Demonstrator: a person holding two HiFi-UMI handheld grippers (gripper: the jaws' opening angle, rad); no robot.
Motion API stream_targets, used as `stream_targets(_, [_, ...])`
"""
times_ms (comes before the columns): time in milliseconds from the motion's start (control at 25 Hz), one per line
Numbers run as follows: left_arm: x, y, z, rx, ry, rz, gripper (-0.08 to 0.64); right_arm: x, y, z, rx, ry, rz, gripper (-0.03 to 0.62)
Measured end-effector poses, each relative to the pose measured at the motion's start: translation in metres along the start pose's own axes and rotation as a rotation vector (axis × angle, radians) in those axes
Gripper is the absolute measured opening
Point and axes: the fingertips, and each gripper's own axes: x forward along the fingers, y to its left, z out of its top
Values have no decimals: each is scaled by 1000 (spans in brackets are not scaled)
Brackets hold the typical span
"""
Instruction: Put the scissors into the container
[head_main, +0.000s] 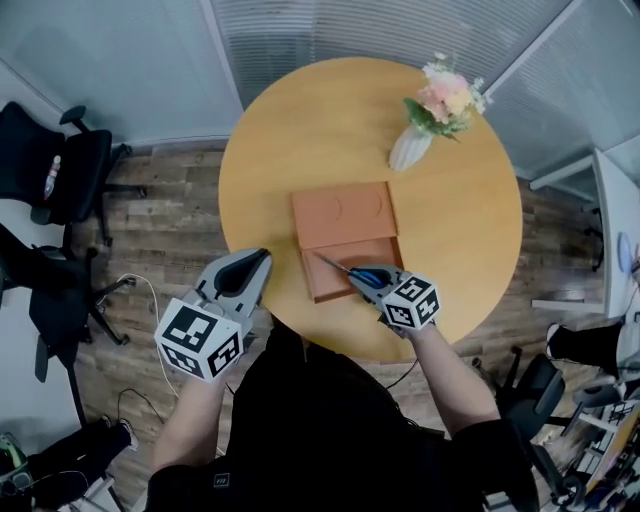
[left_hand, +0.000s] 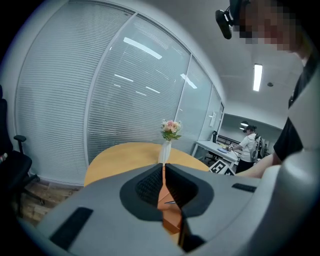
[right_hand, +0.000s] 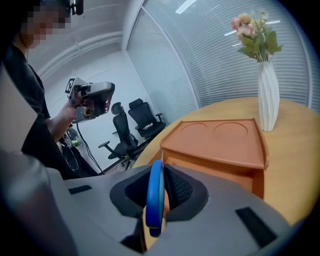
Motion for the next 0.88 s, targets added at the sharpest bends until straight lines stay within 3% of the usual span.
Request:
stream_targets(520, [-20, 13, -5, -36, -34, 44, 26, 44, -24, -20, -53, 264, -44, 61])
stream_targets(880, [-16, 18, 2, -43, -57, 37, 26, 51, -34, -20, -82, 356, -65, 61])
